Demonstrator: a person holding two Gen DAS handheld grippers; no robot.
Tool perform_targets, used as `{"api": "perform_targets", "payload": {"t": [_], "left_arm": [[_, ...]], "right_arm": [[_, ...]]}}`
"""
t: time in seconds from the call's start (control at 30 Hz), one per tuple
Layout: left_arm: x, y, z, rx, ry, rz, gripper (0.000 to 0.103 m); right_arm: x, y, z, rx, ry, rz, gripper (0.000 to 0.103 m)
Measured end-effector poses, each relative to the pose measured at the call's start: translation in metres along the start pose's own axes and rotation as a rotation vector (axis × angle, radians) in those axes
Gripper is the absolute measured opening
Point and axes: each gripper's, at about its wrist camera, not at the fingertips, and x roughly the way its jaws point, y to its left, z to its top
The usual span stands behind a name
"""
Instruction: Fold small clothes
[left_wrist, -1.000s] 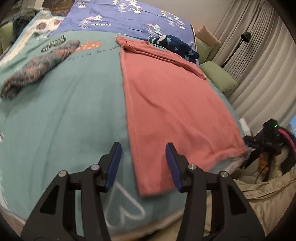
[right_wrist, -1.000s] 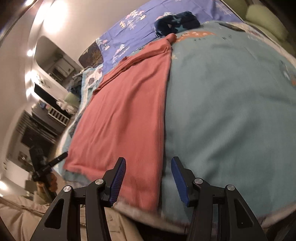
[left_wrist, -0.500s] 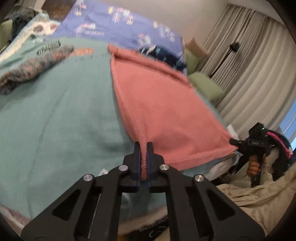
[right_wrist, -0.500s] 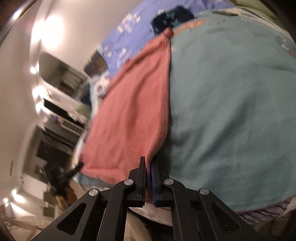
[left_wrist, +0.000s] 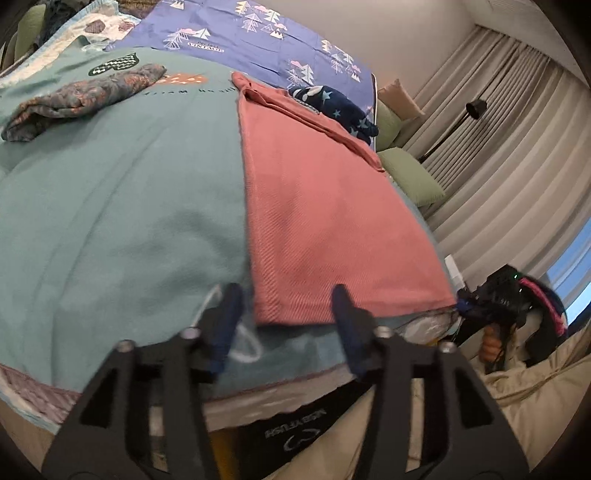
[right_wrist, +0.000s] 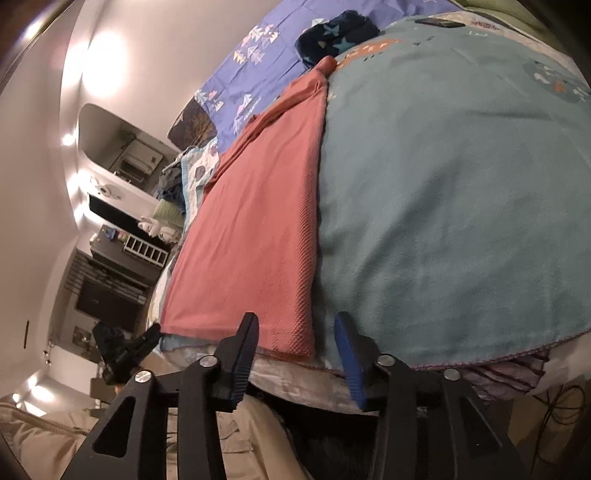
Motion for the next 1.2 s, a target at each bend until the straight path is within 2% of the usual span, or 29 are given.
{"api": "perform_targets", "payload": {"t": [0.13,0.17,0.2,0.23,0.33,0.43,0.8,1.03,1.2], "left_arm": [[0.013,-0.008,0.005,0.033,-0.006,0.043,0.057],[0.014,-0.009,0.006,0.042,-0.009,0.042,0.050],[0.015,-0.010,0.006,0.046,0.003,0.020,0.008],[0.016,-0.008,0.006,0.037,0.021,0.004,0.006],[0.000,-0.015,0.005,0.071,-0.026,0.011,0.006],[-0.018,-0.021,0.015,0.057,-0.079,-0.021,0.006],[-0.036,-0.054,0.063,0.148,-0.219,-0.040,0.006],[-0.035,-0.062,0.106,0.179,-0.287,-0.020,0.006],[-0.027,-0.071,0.135,0.217,-0.299,0.014,0.006]], "right_arm": [[0.026,0.009,0.000,-0.010,0.049,0.008,0.046],[0.030,0.011,0.001,-0.017,0.048,-0.011,0.033],[0.032,0.012,0.002,-0.016,0.043,-0.011,0.006],[0.029,0.011,0.001,-0.003,0.029,0.014,0.006],[0.010,0.018,0.000,-0.021,-0.040,0.063,0.005],[-0.003,0.031,0.005,-0.056,-0.068,0.085,0.005],[-0.033,0.062,0.047,-0.152,-0.190,0.144,0.005],[-0.043,0.087,0.083,-0.216,-0.252,0.138,0.006],[-0.042,0.101,0.112,-0.254,-0.279,0.111,0.006]]}}
